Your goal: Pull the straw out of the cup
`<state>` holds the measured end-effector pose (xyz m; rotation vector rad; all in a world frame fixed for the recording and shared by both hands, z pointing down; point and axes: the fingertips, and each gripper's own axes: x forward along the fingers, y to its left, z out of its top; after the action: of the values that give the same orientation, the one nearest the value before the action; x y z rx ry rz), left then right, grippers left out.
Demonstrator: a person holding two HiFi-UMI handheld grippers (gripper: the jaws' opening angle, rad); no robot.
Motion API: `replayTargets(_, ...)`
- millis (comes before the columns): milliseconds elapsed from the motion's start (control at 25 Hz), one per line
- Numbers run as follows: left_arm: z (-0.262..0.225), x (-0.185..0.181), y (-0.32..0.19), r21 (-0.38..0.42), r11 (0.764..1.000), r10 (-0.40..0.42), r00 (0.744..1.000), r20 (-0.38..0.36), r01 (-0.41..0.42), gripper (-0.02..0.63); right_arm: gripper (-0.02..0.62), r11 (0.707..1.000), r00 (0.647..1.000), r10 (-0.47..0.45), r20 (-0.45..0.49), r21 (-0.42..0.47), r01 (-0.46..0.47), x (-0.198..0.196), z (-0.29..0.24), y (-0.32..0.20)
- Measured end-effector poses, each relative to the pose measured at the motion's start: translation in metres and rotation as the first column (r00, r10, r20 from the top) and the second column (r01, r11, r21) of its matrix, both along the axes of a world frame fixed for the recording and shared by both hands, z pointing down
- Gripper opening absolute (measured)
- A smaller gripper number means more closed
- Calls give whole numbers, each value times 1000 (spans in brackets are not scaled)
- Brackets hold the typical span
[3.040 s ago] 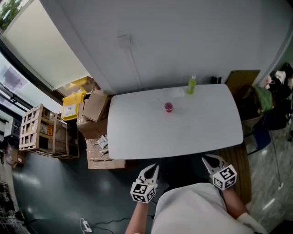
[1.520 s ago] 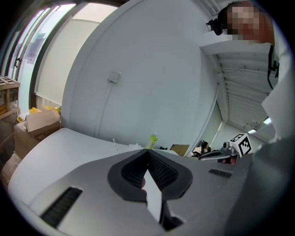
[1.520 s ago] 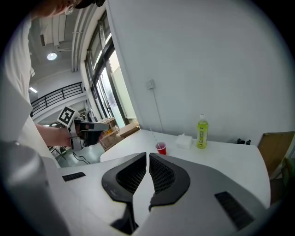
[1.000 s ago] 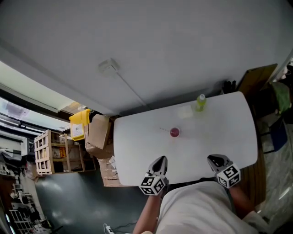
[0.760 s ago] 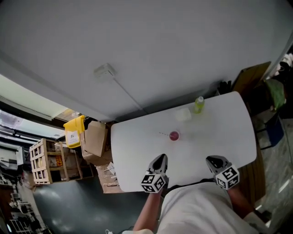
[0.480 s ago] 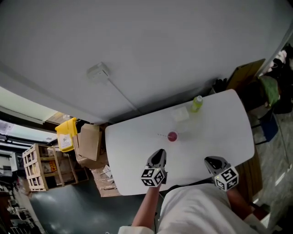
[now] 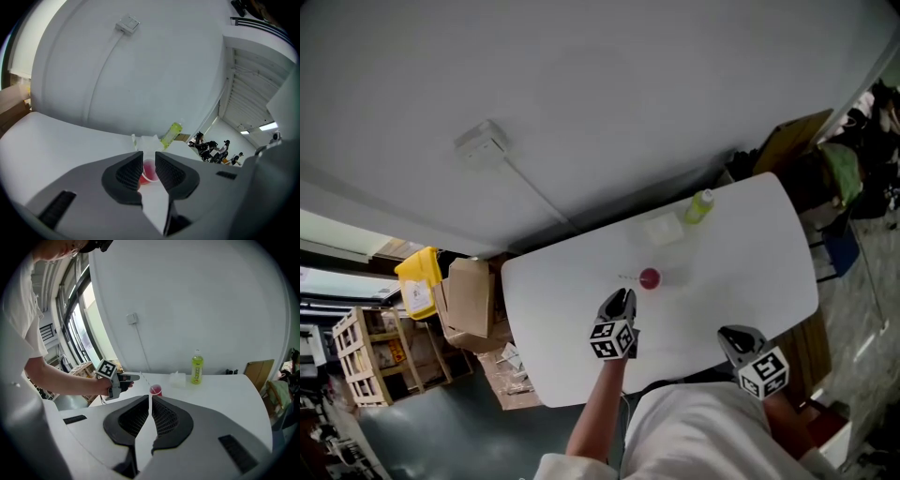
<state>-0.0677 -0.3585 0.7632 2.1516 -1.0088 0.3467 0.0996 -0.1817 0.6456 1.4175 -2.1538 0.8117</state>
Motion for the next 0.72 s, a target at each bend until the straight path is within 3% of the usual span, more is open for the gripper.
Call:
replayTargets(240,28,9,-15,-32,999,24,999,31,-23,99,44,999,999,38,-16,-23,-38,1,8,8)
replayTargets(720,41,18,-35,-49,999,18,1000,23,-17,87,44,995,996,86,-36,-45,-87,2,14,17)
